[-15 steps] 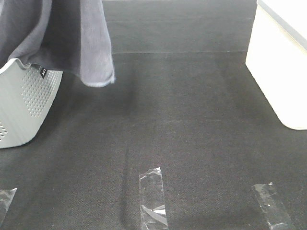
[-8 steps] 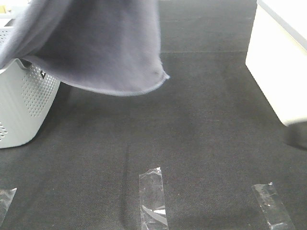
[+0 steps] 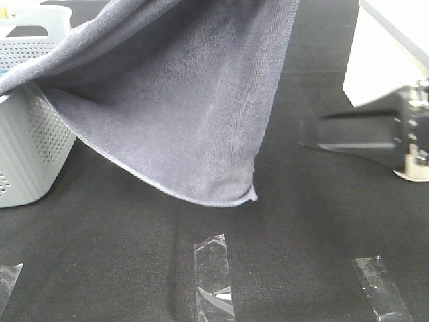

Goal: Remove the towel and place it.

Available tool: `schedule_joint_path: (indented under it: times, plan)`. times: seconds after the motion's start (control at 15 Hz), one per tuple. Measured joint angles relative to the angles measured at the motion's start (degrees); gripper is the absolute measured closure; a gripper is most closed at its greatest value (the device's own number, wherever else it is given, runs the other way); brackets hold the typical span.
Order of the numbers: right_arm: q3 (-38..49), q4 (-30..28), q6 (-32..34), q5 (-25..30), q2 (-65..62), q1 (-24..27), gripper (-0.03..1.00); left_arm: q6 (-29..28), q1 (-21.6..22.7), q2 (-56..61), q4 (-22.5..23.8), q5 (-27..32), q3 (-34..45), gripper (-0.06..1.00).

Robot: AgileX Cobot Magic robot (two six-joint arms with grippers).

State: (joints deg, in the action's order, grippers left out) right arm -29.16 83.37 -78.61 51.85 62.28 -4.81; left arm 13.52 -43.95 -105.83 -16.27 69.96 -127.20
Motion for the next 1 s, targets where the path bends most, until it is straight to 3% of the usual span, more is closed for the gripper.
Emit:
schedule_joint_path:
  times: [0.13, 0.4, 0.6, 0.8, 1.0]
  plan:
    - [0.0, 2.6, -2.8, 0.0, 2.2, 0.0, 0.26, 0.1, 0.0, 0.2, 0.0, 0.1, 0.0, 0.94]
    - [0.0, 14.6, -17.1, 0.2, 11.1, 0.0, 0.24, 0.2, 0.0, 2.5, -0.1, 0.1, 0.0, 0.94]
    - [0.0, 15.9, -26.4, 1.1, 15.4, 0.0, 0.23, 0.2, 0.0, 2.8, -0.1, 0.2, 0.0, 0.94]
    - [0.0, 15.9, -29.0, 6.9, 19.3, 0.0, 0.23, 0.2, 0.0, 3.9, -0.1, -0.3, 0.0, 0.94]
    - [-0.2, 15.9, -30.3, 7.7, 22.2, -0.1, 0.23, 0.2, 0.0, 4.4, -0.1, -2.3, 0.0, 0.94]
